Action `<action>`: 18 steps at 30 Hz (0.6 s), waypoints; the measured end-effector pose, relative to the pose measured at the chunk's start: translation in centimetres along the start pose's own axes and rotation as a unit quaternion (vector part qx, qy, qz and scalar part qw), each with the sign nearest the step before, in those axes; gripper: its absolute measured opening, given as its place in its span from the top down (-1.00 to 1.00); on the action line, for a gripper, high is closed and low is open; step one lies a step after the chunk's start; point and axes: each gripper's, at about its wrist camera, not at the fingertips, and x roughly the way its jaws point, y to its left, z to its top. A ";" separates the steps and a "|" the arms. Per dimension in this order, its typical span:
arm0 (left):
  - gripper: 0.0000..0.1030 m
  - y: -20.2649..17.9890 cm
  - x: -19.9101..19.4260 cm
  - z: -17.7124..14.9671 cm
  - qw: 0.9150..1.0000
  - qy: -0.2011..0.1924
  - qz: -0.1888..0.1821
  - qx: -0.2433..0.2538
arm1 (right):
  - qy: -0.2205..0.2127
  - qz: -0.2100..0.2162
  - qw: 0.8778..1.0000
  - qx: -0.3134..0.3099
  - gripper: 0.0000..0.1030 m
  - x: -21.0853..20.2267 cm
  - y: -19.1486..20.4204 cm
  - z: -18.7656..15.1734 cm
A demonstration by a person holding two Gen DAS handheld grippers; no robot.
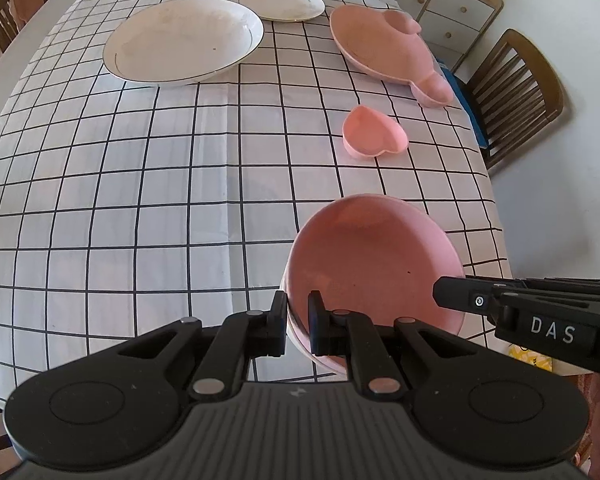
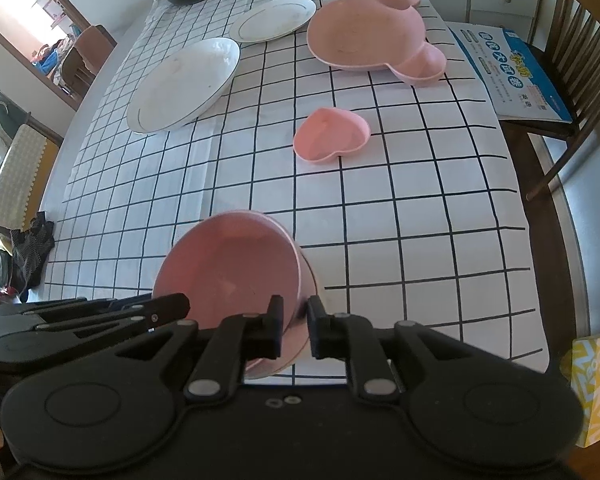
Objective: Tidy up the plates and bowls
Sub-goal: 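Carry the pink bowl back and lower it into the cream bowl with both grippers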
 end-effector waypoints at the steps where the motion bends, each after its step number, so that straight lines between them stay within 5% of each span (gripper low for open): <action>1: 0.80 0.0 0.0 0.0 1.000 0.000 0.000 -0.001 | 0.000 0.001 1.000 -0.001 0.73 0.0 0.0 0.0; 18: 0.80 -0.3 -2.3 -0.2 0.999 -0.031 -0.008 0.015 | -0.019 0.006 0.999 -0.032 0.58 -1.6 1.0 0.0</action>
